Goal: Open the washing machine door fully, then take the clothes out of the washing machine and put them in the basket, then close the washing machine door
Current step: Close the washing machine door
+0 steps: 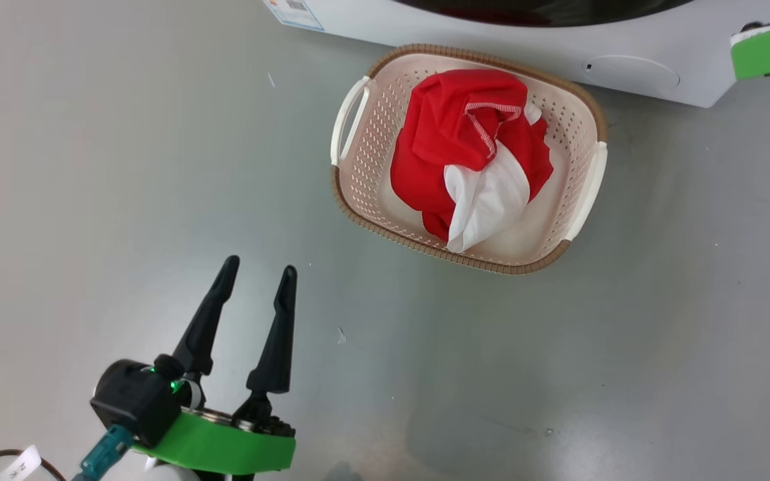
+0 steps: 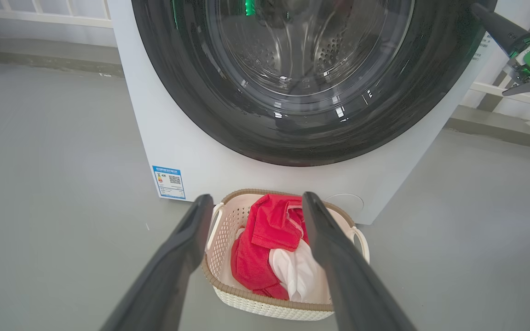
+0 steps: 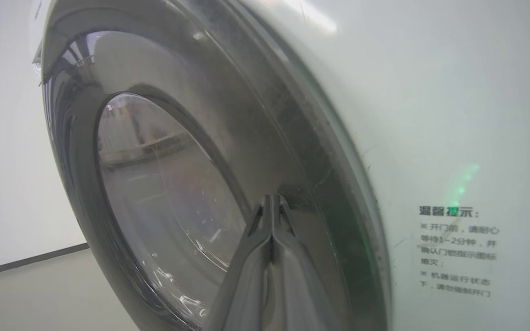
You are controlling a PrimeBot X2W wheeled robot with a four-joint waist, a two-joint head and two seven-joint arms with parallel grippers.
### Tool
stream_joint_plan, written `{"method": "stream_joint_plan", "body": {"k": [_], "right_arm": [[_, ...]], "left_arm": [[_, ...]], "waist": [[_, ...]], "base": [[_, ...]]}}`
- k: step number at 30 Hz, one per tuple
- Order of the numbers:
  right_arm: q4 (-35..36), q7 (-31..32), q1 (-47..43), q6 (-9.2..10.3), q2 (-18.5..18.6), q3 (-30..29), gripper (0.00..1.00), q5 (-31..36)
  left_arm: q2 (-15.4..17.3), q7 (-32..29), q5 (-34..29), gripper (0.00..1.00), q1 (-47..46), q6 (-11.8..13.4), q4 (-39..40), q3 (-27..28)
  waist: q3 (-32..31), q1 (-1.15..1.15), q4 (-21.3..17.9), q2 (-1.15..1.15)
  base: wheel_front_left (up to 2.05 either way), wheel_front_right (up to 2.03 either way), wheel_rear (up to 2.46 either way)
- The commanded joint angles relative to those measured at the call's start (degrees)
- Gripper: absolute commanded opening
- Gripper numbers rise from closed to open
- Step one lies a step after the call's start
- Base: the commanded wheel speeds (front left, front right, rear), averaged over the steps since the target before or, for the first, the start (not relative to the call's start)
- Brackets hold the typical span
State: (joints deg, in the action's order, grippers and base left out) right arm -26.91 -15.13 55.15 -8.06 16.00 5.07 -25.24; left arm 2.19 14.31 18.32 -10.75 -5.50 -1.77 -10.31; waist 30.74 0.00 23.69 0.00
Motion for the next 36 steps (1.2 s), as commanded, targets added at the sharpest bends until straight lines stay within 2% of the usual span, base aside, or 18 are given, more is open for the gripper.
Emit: {"method": "stream_joint_plan", "body": {"k": [1,9,17,18,19,20,21,36], "right_arm": [[1.34,0.13,2.69,0.57,-0.41,-0.98,0.0,-0.47],[1.43,0.13,2.44,0.57,-0.78,0.08,0.0,-0.13],[2.52,0.13,-3.56,0.57,-0.92,3.22,0.0,-0.25],[2.69,0.13,-4.63,0.57,-0.86,3.43,0.13,-0.25],[2.78,0.13,-5.65,0.57,-0.75,3.61,0.33,-0.32],[2.89,0.13,-6.71,0.57,-0.74,3.64,0.69,-0.42],[2.97,0.13,-7.81,0.57,-0.77,3.7,1.0,-0.47],[6.75,0.13,-26.78,0.57,-1.78,5.93,1.0,-1.59]], "left_arm": [[0.69,0.69,0.34,1.0,-0.68,0.55,1.71,1.74],[0.69,0.69,0.19,1.0,-0.86,0.47,1.61,2.11],[0.69,0.69,-0.95,1.0,-0.17,0.19,0.6,3.13],[0.69,0.69,-1.15,1.0,-0.04,0.13,0.47,3.32],[0.69,0.69,-1.36,1.0,0.07,0.07,0.34,3.51],[0.69,0.69,-1.57,1.0,0.2,0.0,0.18,3.73],[0.69,0.69,-1.81,1.0,0.35,-0.06,-0.01,3.98],[0.69,0.69,-6.49,1.0,4.43,-1.69,-4.7,8.71]], "waist": [[0.66,0.0,0.11,0.0],[0.53,0.0,-0.41,0.0],[-2.51,0.0,-2.15,0.0],[-3.0,0.0,-2.42,0.0],[-3.48,0.0,-2.66,0.0],[-3.99,0.0,-2.94,0.0],[-4.51,0.0,-3.25,0.0],[-13.89,0.0,-9.24,0.0]], "base": [[0.0,0.0,0.0],[0.0,0.0,0.0],[0.0,0.0,0.0],[0.0,0.0,0.0],[0.0,0.0,0.0],[0.0,0.0,0.0],[0.0,0.0,0.0],[0.0,0.0,0.0]]}}
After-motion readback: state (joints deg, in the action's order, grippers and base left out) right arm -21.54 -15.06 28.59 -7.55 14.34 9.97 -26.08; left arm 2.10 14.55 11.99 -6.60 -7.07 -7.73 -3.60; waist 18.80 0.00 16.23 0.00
